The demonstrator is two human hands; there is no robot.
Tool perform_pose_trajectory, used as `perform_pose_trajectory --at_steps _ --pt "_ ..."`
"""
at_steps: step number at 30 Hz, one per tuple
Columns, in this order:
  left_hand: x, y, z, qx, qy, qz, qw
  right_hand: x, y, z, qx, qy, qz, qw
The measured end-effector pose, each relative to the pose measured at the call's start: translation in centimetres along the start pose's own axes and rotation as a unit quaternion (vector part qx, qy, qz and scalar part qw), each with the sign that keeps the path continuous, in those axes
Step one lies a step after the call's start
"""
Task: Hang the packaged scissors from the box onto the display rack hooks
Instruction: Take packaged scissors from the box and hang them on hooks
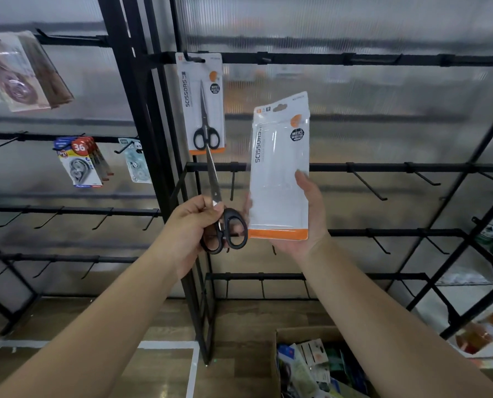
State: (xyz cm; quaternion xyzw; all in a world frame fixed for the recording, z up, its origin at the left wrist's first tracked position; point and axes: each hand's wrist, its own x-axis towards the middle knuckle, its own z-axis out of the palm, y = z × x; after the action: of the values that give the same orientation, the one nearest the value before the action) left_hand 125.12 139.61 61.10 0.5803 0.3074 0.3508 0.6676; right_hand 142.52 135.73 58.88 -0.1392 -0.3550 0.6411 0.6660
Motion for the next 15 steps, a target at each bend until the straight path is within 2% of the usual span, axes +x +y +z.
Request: perform_pose_trajectory --at_steps 5,8,12,15 --pt "-0.6 -0.3 -1.0 0.039 -0.006 -0.053 0.998 0.1 -0.6 -0.4 0.007 -0.052 0.016 0.998" --pt "-0.7 -0.6 -1.7 0.094 -0.035 -0.079 0.992 -0.2 -0.5 -0.9 0.02 -0.06 0.016 0.998" --pt "-1.1 -0.4 -2.0 0.154 -0.062 -0.086 0.982 -0.4 -0.4 -0.8 0.026 -0.067 0.012 0.997" --pt "-1.3 -0.2 -1.9 0.189 -0.054 -0.074 0.978 -0.5 -0.5 -0.9 0.024 -0.064 0.01 0.998"
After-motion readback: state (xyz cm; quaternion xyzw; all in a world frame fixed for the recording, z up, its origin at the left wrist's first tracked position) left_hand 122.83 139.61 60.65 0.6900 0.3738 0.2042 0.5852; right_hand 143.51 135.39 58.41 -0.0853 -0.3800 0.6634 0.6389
